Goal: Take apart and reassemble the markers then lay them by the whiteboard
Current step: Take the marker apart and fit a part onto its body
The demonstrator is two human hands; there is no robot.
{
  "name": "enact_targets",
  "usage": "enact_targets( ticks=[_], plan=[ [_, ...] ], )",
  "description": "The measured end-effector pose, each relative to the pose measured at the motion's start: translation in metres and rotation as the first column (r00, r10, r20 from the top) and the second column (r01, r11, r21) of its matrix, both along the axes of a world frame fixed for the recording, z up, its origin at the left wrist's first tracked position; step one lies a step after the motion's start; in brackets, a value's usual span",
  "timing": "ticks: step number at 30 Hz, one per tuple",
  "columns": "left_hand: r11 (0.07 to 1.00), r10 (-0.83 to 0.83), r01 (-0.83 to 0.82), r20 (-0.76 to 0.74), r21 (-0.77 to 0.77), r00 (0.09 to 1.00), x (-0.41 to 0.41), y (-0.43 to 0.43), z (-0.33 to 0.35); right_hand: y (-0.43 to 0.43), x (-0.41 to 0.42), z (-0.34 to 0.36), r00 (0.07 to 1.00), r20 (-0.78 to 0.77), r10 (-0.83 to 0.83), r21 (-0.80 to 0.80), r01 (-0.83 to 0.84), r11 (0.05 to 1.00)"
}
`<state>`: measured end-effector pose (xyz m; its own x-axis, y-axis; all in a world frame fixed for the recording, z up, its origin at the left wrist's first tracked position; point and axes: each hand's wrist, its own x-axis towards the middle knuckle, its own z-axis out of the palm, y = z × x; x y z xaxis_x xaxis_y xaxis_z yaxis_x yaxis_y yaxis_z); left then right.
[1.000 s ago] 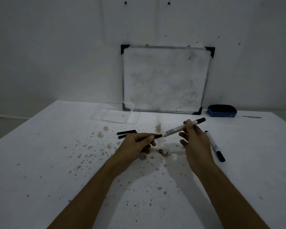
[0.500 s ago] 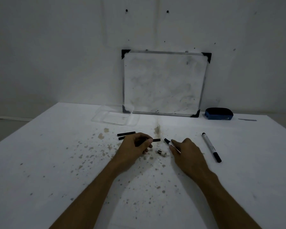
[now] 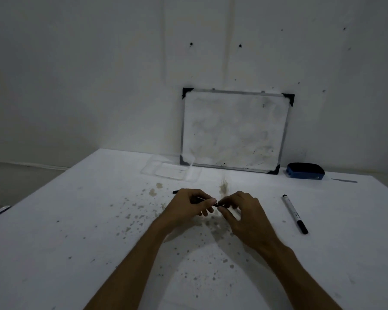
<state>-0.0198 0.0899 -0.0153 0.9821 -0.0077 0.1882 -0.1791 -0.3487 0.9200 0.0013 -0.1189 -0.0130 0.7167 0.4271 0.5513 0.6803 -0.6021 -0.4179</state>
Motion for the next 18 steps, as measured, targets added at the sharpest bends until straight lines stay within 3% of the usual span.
enact_targets(
  ticks=[3, 6, 9, 13, 15, 18],
  plan=[
    [0.993, 0.039, -0.029, -0.091, 0.114, 0.995, -0.002, 0.008, 0.015, 0.004, -0.003, -0.002, 1.000, -0.020, -0.018, 0.027, 0.019, 0.999],
    [0.980, 0.186, -0.168, -0.203, 0.103, 0.961, 0.004, 0.038, 0.038, 0.009, 0.000, 0.003, 0.999, -0.036, -0.030, 0.064, 0.033, 0.997],
    [0.903, 0.418, -0.391, -0.150, 0.179, 0.896, 0.018, 0.083, 0.045, 0.024, 0.012, 0.017, 0.998, -0.054, -0.022, 0.069, 0.026, 0.997],
    [0.675, 0.635, -0.586, 0.053, 0.448, 0.771, 0.030, 0.129, 0.009, 0.071, 0.046, 0.038, 0.998, -0.064, -0.024, 0.002, 0.024, 1.000],
    [0.602, 0.632, -0.560, 0.089, 0.569, 0.770, 0.029, 0.139, -0.011, 0.101, 0.070, 0.048, 0.997, -0.073, -0.027, -0.043, 0.024, 0.999],
    [0.571, 0.599, -0.476, 0.057, 0.669, 0.799, 0.036, 0.148, -0.032, 0.146, 0.108, 0.058, 0.996, -0.087, -0.035, -0.153, 0.022, 0.988]
  ],
)
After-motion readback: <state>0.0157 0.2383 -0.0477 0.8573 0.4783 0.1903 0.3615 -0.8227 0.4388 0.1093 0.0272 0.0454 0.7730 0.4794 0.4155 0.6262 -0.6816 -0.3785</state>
